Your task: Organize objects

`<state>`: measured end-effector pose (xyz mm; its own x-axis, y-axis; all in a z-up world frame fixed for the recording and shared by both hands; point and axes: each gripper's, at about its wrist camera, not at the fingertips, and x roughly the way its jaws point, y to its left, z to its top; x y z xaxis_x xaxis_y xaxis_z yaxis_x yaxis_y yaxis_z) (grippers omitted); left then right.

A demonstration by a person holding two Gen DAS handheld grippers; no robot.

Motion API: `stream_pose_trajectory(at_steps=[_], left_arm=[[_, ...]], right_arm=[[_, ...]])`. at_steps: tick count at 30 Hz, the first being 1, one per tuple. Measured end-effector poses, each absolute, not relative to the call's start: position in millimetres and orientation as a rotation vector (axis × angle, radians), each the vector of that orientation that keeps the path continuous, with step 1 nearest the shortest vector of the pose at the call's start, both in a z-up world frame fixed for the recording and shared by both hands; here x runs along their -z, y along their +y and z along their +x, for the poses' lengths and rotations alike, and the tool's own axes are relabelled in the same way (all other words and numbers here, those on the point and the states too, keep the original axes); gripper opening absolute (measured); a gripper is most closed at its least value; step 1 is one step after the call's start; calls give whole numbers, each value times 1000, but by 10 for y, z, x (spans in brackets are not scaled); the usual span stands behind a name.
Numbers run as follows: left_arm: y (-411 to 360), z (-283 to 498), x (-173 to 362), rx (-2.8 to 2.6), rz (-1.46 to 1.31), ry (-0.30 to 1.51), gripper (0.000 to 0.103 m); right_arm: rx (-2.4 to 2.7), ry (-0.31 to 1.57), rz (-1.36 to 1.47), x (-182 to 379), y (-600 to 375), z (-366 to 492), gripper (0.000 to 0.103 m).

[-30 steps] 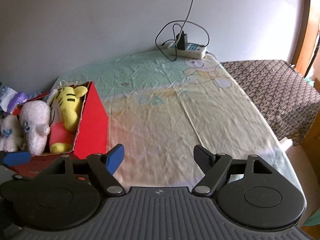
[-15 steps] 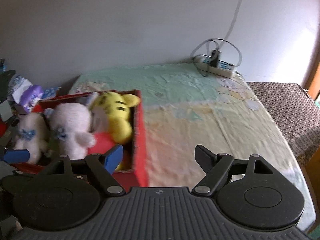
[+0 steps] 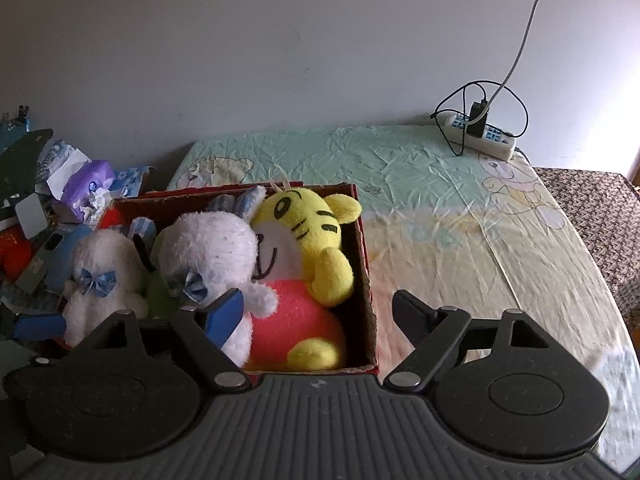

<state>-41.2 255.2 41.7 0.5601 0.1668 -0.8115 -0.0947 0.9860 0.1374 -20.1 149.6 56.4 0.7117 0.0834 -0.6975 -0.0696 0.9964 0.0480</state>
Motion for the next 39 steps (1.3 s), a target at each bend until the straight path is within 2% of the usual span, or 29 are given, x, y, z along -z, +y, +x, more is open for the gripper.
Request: stream_pose_trajectory(at_steps=[6, 39], left_arm=[[2650, -367, -440, -163, 60, 966, 103], [2885, -331, -517, -176, 42, 949, 103]], right_arm=[[-75, 779, -2, -642, 1549, -156, 89], [-56, 871, -6, -516, 1695, 35, 88]])
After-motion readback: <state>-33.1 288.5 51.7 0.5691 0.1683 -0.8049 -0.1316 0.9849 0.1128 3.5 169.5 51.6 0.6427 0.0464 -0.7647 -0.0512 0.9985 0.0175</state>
